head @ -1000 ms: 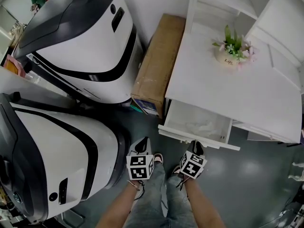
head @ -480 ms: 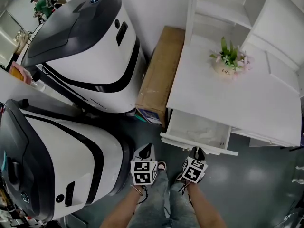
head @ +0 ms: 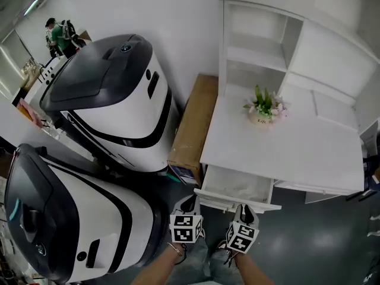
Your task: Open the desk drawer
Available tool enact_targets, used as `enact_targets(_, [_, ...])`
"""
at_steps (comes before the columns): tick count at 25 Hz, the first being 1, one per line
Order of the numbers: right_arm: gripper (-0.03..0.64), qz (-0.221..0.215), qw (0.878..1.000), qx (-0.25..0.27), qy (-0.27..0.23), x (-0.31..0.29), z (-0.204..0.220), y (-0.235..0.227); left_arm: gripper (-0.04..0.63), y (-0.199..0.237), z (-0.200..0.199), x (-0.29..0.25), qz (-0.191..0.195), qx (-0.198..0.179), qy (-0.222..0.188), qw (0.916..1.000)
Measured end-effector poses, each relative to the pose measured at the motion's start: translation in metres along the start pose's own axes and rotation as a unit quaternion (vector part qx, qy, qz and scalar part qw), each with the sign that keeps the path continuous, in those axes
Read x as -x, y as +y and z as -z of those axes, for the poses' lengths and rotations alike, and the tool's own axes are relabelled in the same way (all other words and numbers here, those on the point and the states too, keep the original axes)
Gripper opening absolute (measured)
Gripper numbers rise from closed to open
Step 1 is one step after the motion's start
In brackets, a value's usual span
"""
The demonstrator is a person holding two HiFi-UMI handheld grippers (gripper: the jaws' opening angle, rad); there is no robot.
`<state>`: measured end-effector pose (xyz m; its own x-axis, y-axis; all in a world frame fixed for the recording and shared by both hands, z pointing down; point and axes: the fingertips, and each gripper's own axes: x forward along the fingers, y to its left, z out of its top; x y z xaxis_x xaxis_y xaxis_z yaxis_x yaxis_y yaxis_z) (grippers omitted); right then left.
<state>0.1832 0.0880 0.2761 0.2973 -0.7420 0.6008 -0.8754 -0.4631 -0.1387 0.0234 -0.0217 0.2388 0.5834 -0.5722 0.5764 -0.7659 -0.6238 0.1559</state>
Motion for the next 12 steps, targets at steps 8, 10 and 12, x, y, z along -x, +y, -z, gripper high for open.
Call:
enact_targets(8, [0.045, -0.019, 0.983, 0.040, -0.176, 0.069, -0.155, -0.032, 0.018, -0.018, -0.120, 0.030, -0.002, -0.031, -0.100, 0.9945])
enact_targets(10, [0.019, -0.019, 0.973, 0.046, -0.223, 0.092, -0.197, -0.043, 0.018, -0.021, -0.159, 0.045, -0.004, -0.037, -0.129, 0.9910])
enact_targets(12, [0.011, -0.024, 0.962, 0.043, -0.268, 0.116, -0.238, -0.053, 0.018, -0.026, -0.196, 0.062, -0.001, -0.041, -0.159, 0.9865])
